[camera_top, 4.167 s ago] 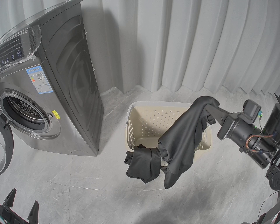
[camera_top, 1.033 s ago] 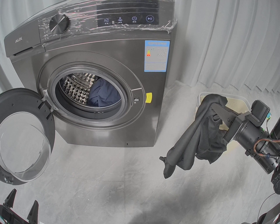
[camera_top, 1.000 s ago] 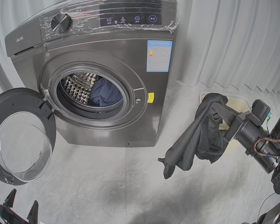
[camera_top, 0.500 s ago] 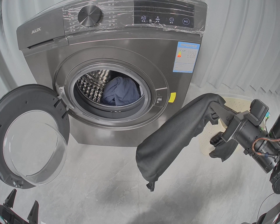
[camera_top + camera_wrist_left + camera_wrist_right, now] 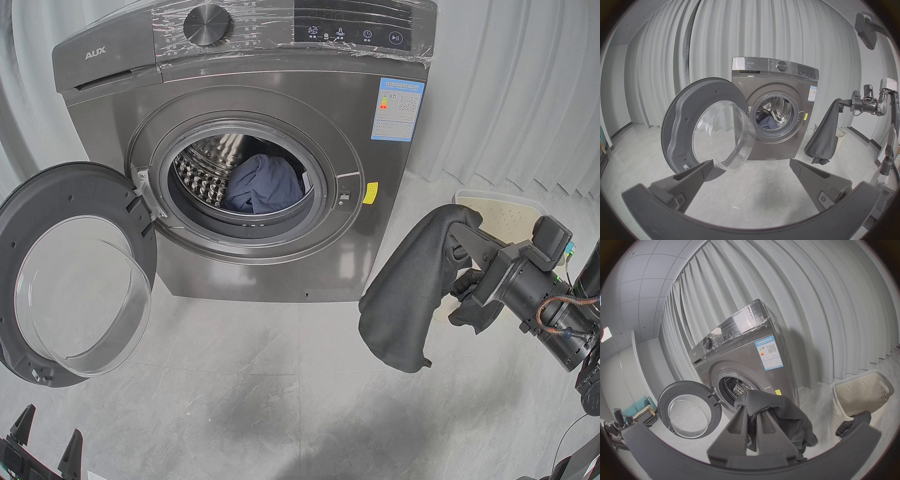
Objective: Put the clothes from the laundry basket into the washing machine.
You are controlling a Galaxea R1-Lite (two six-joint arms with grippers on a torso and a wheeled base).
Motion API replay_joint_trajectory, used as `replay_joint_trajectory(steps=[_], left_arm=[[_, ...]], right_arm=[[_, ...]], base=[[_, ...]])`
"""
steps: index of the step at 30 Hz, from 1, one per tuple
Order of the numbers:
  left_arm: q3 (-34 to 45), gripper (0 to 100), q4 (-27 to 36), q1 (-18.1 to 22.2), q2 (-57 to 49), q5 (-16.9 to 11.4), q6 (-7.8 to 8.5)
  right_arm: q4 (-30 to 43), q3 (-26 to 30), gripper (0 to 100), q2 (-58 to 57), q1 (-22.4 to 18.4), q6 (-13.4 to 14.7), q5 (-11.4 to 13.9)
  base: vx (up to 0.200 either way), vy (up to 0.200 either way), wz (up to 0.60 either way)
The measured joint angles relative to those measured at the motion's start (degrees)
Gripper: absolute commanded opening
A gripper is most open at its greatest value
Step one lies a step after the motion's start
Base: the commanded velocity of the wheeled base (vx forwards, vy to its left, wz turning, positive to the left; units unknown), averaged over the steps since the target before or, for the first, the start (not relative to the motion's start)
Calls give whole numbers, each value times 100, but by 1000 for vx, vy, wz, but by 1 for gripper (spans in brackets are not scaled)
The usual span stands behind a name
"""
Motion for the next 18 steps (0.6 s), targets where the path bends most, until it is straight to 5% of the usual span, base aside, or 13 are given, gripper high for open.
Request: replay_joint_trajectory(steps=[11,18], left_arm=[[0,100,-2,0,0,-2,0],[0,100,-2,0,0,0,2]], right_arm=[[4,9,0,20,4,56,0],[23,13,0,22,9,77,1]], base=[[0,200,0],[0,0,0]])
